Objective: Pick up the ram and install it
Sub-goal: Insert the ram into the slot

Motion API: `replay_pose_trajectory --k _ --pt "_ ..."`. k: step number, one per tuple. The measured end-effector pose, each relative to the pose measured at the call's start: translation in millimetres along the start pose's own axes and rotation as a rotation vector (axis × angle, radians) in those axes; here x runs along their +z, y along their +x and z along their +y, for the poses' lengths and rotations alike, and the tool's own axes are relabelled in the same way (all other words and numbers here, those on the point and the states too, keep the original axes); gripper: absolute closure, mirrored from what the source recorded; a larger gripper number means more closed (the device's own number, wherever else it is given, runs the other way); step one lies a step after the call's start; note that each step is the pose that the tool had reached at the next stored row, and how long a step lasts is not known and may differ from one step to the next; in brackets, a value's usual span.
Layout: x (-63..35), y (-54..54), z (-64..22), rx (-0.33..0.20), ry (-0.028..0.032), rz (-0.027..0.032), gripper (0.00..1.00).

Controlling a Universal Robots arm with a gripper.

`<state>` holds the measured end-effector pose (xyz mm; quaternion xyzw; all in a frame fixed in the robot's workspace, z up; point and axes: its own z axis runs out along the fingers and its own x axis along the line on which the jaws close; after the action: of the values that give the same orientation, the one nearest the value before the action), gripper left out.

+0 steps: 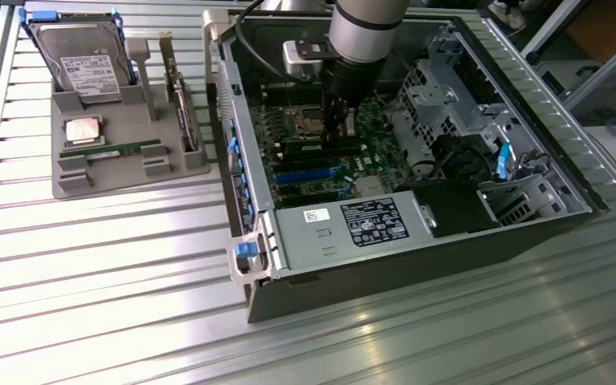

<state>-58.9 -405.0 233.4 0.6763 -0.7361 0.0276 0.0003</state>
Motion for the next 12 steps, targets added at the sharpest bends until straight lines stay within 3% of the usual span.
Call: replay_pose_trajectory --k 12 --pt "0.0 0.0 -0.2 -0.021 0.0008 -0.0008 0.87"
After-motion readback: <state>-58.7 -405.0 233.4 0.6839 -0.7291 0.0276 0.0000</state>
